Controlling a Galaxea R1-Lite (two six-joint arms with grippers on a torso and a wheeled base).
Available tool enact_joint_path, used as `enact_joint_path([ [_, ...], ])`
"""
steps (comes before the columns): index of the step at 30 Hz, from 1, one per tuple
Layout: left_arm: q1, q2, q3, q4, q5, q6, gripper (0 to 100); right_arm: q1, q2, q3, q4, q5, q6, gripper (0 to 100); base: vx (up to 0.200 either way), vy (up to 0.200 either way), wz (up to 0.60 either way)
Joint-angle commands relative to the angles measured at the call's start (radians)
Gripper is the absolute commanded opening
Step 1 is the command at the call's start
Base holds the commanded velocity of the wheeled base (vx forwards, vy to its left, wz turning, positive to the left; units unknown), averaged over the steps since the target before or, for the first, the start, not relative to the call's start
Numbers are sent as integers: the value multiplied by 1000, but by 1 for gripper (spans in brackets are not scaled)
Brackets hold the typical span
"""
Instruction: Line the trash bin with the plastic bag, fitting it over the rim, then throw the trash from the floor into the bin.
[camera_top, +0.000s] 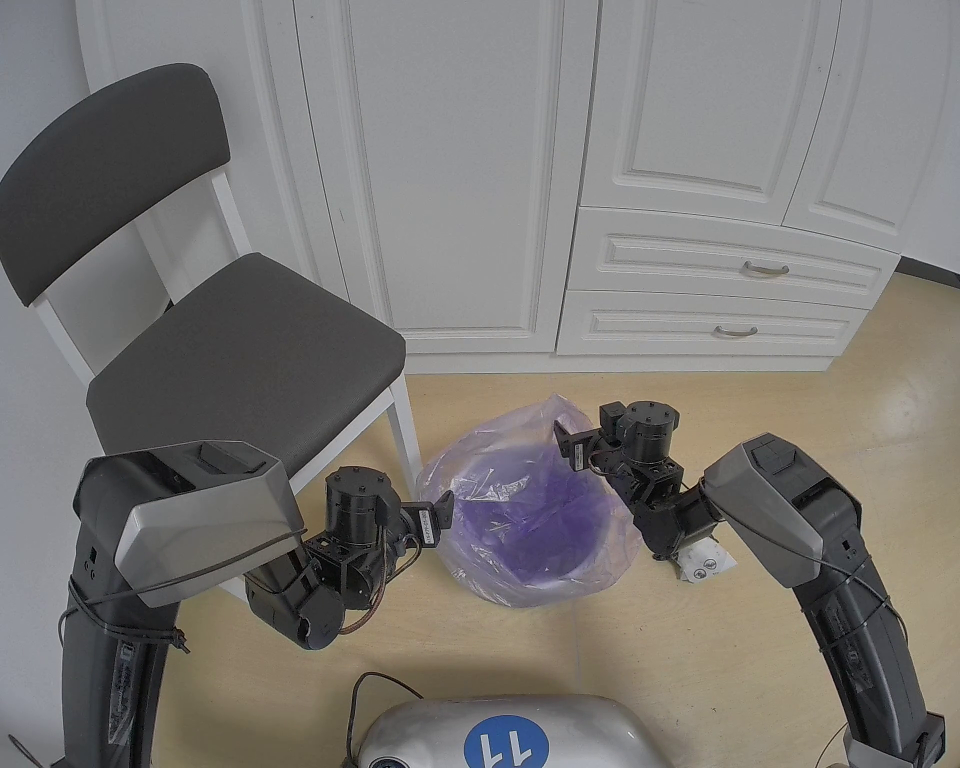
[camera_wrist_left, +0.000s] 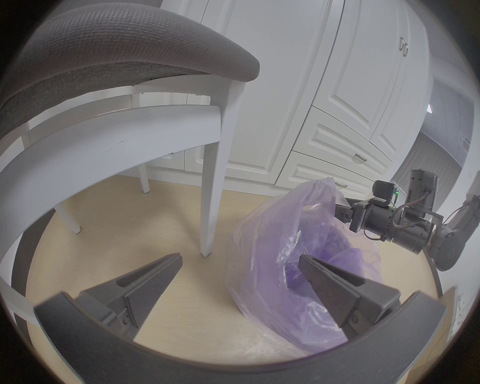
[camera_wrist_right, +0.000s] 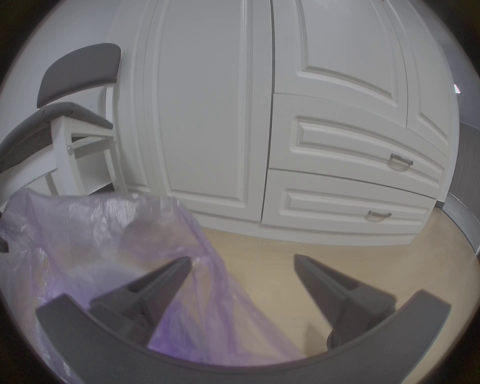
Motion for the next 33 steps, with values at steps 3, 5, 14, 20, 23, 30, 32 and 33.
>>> enact_joint_path([
  [3,-26,-25,36,-1,-2,-1,100,1,-223,251,2,80,36,100,0,0,0],
  [5,-26,-30,37,-1,-1,-1,100,-1,-232,264,2,82,38,100,0,0,0],
  [14,-32,-64,73,-1,-2,3,100,-18,-292,371,2,91,38,100,0,0,0],
  [20,-35,-102,96,0,-4,12,100,-48,-366,432,3,94,38,100,0,0,0],
  [23,-35,-110,106,0,-6,35,100,-61,-412,486,2,96,38,100,0,0,0],
  [30,-40,-108,125,0,-6,58,100,-62,-482,601,-15,96,47,100,0,0,0],
  [32,-40,-111,125,0,-6,58,100,-62,-496,620,-16,94,60,100,0,0,0],
  [33,-40,-116,125,0,-6,58,100,-62,-502,629,-16,94,66,100,0,0,0],
])
